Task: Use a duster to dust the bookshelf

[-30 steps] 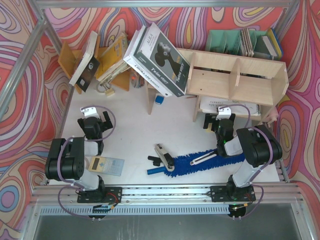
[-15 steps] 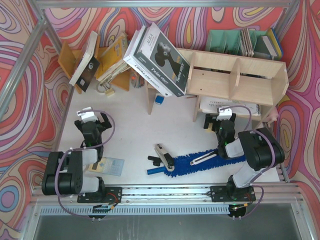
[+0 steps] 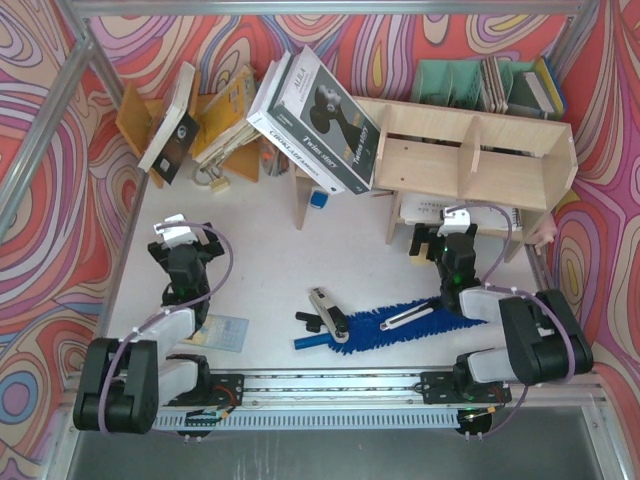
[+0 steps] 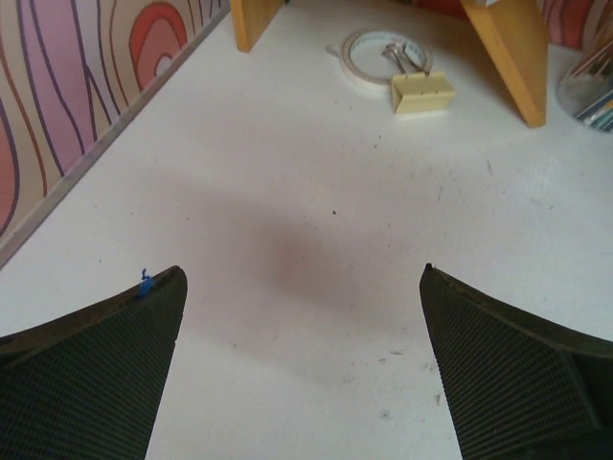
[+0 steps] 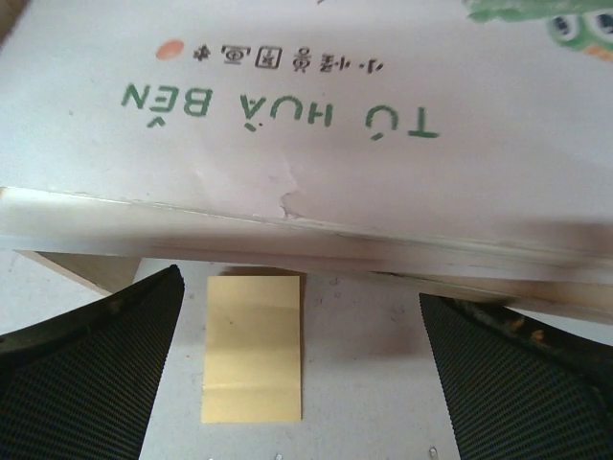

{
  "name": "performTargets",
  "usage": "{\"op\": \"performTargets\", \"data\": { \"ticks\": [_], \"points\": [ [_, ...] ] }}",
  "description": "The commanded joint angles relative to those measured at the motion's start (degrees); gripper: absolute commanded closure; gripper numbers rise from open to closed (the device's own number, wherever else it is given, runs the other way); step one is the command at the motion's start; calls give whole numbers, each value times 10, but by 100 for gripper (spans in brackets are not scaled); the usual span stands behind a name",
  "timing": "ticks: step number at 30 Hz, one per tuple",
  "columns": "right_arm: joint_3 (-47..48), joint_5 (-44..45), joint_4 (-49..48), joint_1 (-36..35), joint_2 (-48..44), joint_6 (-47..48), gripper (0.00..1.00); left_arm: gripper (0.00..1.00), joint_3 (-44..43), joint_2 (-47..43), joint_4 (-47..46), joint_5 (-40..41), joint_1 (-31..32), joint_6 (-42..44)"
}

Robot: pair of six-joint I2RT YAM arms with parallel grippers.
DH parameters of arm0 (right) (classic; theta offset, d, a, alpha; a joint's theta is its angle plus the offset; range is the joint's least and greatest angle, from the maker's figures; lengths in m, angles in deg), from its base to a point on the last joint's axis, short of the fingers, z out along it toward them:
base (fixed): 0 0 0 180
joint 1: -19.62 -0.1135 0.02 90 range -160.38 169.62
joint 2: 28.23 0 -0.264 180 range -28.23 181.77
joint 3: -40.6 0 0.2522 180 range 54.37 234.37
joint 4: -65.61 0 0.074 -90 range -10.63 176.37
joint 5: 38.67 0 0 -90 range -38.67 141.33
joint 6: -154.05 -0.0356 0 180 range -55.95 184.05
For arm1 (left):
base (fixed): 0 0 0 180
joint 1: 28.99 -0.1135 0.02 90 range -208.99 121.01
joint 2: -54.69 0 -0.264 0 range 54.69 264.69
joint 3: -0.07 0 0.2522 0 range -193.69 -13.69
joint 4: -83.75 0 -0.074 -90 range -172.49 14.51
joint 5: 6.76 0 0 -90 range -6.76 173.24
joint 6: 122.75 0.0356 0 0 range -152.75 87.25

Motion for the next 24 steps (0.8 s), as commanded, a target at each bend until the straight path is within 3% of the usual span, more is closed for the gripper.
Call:
{"op": "performTargets", "data": {
  "ticks": [1, 11, 21, 24],
  "points": [
    [-15, 8, 44, -5, -59, -26, 1, 1, -4, -42, 36, 37, 16, -11],
    [-9, 19, 195, -24, -166, -69, 1, 2, -60, -129, 165, 29, 48, -48],
    [-21, -8, 315, -103, -326, -52, 1, 2, -65, -326, 328, -26, 50, -129],
    [-11, -21, 339, -122, -354, -57, 1, 1, -73, -365, 368, -4, 50, -173]
  ]
}}
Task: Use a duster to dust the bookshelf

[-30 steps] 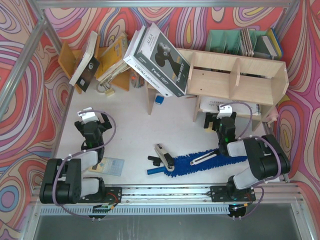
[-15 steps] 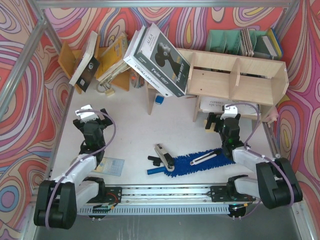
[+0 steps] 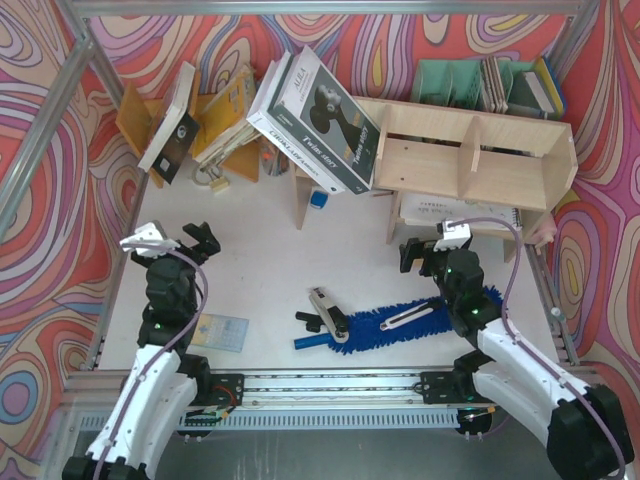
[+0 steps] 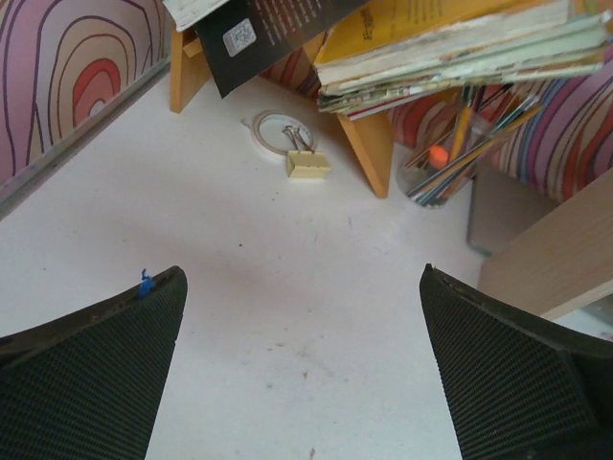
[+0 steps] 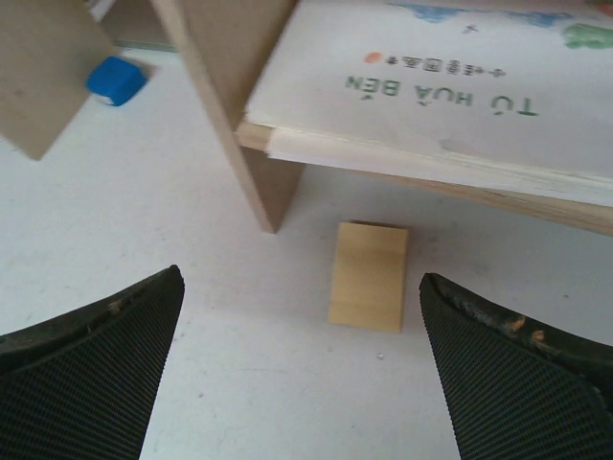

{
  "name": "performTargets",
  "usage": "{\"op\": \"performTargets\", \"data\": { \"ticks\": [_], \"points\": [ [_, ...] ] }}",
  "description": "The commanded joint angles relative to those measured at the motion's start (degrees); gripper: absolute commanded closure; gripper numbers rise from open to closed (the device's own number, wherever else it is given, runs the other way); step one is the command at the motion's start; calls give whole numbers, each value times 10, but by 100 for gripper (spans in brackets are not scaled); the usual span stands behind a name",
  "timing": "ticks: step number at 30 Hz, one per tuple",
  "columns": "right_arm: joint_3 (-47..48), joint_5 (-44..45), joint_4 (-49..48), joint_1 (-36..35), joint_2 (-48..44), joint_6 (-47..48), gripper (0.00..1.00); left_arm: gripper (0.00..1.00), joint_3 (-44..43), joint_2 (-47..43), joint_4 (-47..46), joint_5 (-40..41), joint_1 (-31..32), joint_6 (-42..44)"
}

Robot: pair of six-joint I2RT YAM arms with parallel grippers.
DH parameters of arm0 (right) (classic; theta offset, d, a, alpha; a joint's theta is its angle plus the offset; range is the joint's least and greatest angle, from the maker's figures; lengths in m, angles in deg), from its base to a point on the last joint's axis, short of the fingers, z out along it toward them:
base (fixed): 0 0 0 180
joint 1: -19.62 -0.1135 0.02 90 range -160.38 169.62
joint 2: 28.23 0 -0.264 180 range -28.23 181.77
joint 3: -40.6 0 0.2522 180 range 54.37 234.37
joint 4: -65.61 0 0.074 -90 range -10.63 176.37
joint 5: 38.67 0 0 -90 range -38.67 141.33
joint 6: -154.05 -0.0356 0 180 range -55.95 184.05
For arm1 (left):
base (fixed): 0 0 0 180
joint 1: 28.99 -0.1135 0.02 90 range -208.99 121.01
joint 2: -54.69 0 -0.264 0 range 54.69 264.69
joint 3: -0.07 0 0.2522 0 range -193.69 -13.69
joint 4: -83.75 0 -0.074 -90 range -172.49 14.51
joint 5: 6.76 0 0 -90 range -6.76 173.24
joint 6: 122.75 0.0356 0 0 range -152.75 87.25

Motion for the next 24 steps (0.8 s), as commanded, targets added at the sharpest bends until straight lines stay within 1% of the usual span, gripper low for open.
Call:
{"op": "performTargets", "data": {
  "ticks": [1, 3, 5, 6, 7, 8, 10, 11, 12, 13, 14, 15, 17, 19, 20, 22, 24],
  "points": [
    [11, -22, 64, -25, -37, -5, 1, 2, -23, -47, 94, 28, 2, -86],
    [34, -32, 82, -27, -47, -28, 1, 1, -49, -48, 139, 66, 2, -134],
    [56, -55, 92, -26, -57, -58, 1, 2, -82, -34, 181, 76, 2, -150],
    [67, -62, 102, -27, -63, -72, 1, 2, -114, -24, 196, 75, 2, -155],
    [76, -52, 113, -27, -71, -91, 1, 2, -133, -13, 216, 77, 2, -168],
    [92, -26, 145, -26, -78, -115, 1, 2, -151, -2, 234, 82, 2, -182],
    [124, 73, 226, -26, -89, -215, 1, 1, -186, 17, 265, 89, 2, -190],
    [135, 101, 263, -26, -95, -250, 1, 1, -207, 26, 288, 93, 1, -195],
    [141, 106, 275, -26, -102, -261, 1, 1, -231, 34, 310, 91, 1, -188],
    [145, 96, 276, -26, -106, -255, 1, 2, -254, 42, 328, 85, 1, -177],
    [148, 75, 273, -26, -107, -242, 1, 2, -276, 46, 367, 82, 2, -167],
    [153, 55, 269, -26, -105, -227, 1, 1, -292, 51, 383, 90, 1, -162],
    [166, 19, 274, -26, -85, -200, 1, 2, -303, 51, 401, 122, 0, -180],
    [183, -27, 286, -25, -56, -181, 1, 2, -311, 52, 399, 63, -4, -145],
    [190, -47, 291, -26, -43, -176, 1, 2, -328, 64, 421, 35, -4, -142],
    [192, -71, 289, -35, -30, -173, 1, 2, -377, 104, 499, -15, -4, -151],
    [187, -59, 283, -63, -28, -172, 1, 1, -407, 130, 562, -44, 6, -170]
  ]
}}
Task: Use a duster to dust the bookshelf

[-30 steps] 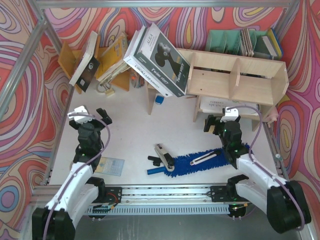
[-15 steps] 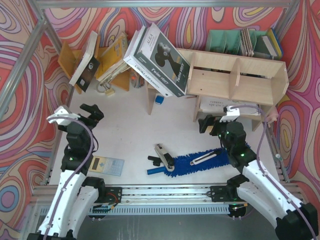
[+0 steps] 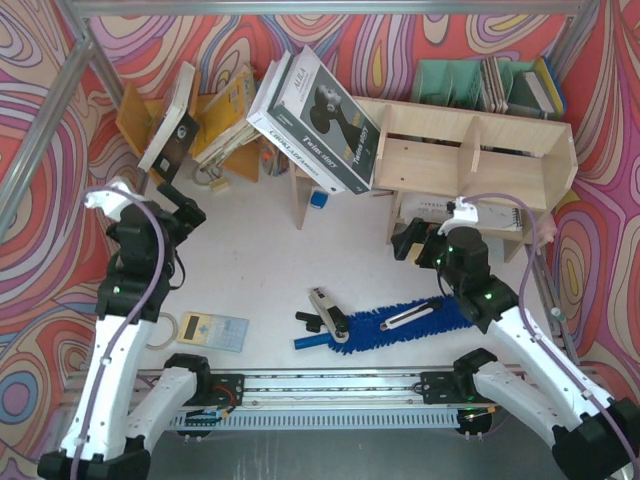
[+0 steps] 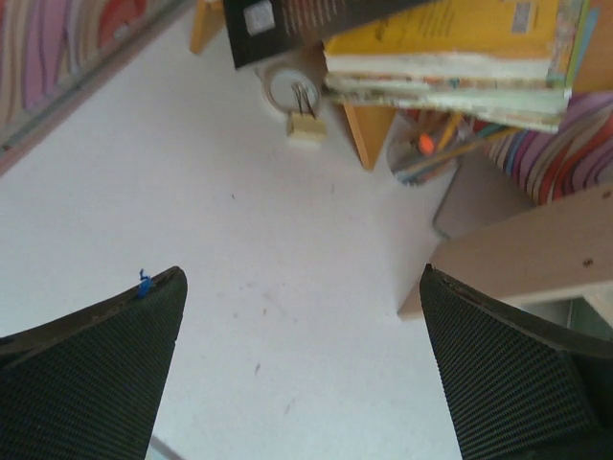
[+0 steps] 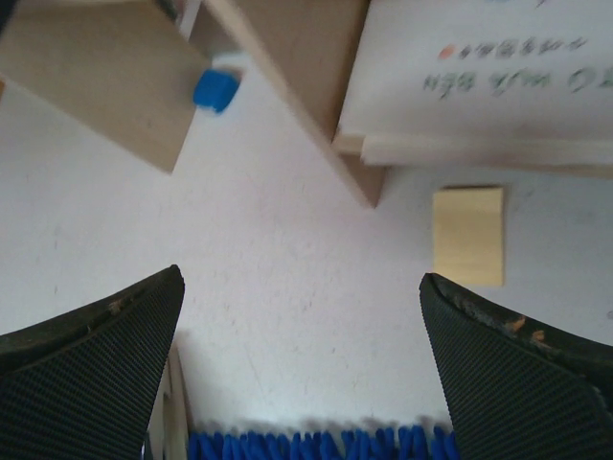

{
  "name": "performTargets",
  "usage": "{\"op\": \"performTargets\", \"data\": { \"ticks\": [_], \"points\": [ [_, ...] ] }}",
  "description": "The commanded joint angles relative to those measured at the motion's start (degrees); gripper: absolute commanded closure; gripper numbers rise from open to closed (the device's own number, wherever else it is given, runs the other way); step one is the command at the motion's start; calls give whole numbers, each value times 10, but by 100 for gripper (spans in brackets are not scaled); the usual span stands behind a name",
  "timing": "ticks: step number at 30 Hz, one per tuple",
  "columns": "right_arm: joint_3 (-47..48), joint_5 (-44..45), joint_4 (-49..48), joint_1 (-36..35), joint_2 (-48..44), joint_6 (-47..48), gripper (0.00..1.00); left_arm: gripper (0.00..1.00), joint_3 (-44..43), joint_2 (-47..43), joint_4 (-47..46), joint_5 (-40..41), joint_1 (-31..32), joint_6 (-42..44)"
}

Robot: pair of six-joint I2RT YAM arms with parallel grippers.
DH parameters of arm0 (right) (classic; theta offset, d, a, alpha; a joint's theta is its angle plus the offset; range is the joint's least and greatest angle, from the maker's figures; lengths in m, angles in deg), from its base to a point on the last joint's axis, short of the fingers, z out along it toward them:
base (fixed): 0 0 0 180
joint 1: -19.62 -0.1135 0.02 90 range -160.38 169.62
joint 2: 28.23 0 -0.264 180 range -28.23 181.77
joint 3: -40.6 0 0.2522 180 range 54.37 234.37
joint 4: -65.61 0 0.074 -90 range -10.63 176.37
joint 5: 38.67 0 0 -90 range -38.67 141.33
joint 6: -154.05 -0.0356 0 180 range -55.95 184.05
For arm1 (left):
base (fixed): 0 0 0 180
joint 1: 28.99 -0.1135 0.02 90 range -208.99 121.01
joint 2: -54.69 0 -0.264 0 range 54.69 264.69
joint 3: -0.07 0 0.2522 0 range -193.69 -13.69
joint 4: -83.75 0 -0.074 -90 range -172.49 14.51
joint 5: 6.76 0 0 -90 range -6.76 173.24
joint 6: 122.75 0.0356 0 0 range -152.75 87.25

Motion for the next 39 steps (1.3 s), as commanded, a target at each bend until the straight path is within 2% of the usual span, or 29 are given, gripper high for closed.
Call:
{"op": "performTargets", "data": {
  "ticks": [1, 4, 10, 13, 17, 24, 30, 39],
  "points": [
    [8, -22, 20, -53, 5, 14, 1, 2, -49, 45, 154, -77, 20, -17],
    [8, 23, 23, -121, 16, 16, 1, 1, -29, 25, 192, -59, 59, -41],
    [15, 92, 22, -240, 62, 5, 1, 2, -13, 16, 253, -118, 96, -91],
    [25, 134, 34, -317, 90, -13, 1, 2, -15, 21, 287, -118, 123, -98],
    [42, 177, 48, -411, 136, -55, 2, 2, -33, 35, 322, -120, 125, -77],
    [88, 291, 98, -569, 226, -149, 5, 1, -36, 29, 296, -103, 125, 21],
    [130, 341, 171, -593, 277, -232, 11, 2, 5, -5, 238, -135, 125, 55],
    [105, 363, 143, -593, 290, -268, 14, 1, 12, 0, 247, -120, 125, 45]
  ]
}}
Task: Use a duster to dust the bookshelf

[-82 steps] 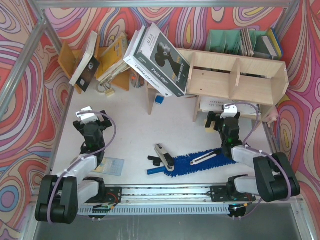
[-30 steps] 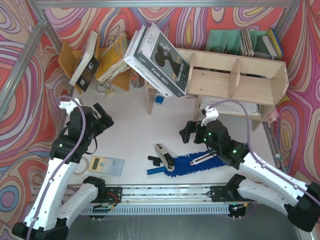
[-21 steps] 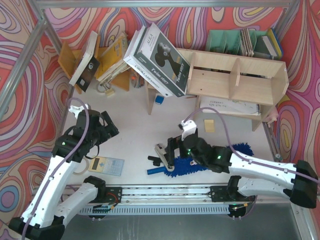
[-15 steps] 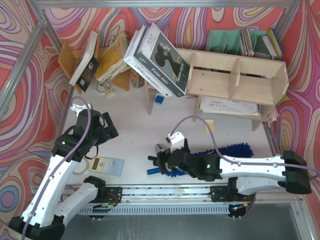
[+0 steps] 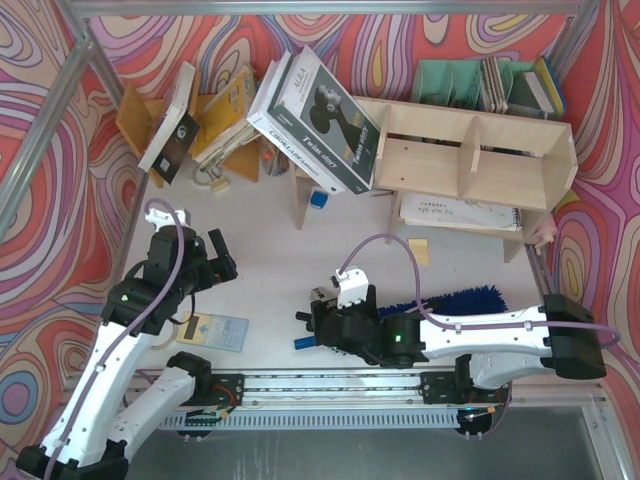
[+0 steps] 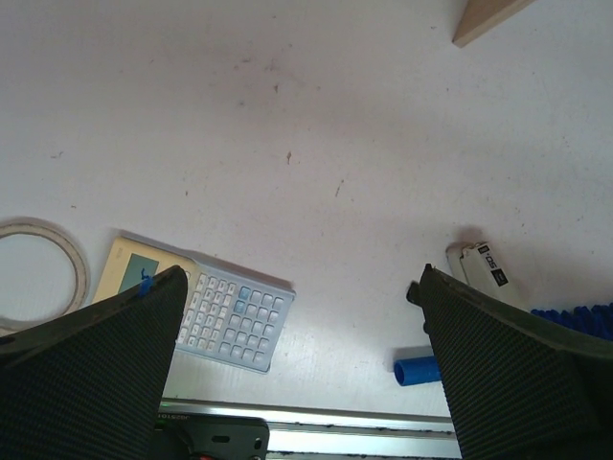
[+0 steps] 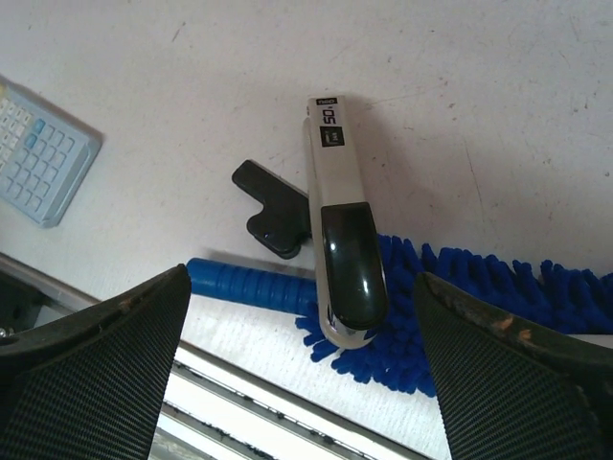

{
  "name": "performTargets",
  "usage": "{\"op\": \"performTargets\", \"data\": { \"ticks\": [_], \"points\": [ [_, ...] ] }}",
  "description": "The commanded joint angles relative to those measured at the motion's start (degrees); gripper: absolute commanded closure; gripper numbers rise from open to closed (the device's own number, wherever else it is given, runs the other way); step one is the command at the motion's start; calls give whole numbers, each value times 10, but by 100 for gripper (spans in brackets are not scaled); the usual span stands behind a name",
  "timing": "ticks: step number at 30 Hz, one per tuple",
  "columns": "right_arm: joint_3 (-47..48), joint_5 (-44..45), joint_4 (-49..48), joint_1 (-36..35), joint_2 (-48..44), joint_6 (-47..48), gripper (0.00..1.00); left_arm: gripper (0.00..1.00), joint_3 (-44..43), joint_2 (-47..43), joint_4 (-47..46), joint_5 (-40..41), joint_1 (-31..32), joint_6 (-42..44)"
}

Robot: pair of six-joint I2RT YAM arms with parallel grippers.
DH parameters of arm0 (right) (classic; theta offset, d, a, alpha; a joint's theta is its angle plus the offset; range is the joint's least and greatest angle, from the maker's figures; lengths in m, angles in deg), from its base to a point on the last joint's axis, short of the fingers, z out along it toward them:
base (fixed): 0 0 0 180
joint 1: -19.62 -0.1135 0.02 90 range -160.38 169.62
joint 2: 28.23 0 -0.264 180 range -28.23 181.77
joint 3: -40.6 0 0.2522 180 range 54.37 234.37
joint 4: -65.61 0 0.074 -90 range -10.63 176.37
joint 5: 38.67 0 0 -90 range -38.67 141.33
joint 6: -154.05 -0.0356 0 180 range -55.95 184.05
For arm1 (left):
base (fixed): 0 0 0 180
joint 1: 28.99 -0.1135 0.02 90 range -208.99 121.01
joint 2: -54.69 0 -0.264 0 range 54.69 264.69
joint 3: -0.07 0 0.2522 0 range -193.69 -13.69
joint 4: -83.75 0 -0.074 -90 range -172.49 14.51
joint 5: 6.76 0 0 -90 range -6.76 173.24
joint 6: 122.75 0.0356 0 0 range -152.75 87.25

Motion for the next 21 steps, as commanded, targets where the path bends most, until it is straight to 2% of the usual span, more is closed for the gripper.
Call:
{"op": "performTargets", "data": {
  "ticks": [1, 8, 16, 21],
  "points": [
    [-7, 32, 9, -2, 19, -38, 14, 2, 8, 7, -2, 15, 2, 4],
    [-11, 32, 31, 0, 43, -78, 17, 1, 10, 16, 1, 31, 2, -3],
    [-17, 17, 34, 20, 44, -82, 19, 1, 10, 18, 2, 36, 2, -5],
    [-20, -4, 19, 37, 53, -74, 25, 1, 10, 14, 3, 38, 2, -6]
  ]
}}
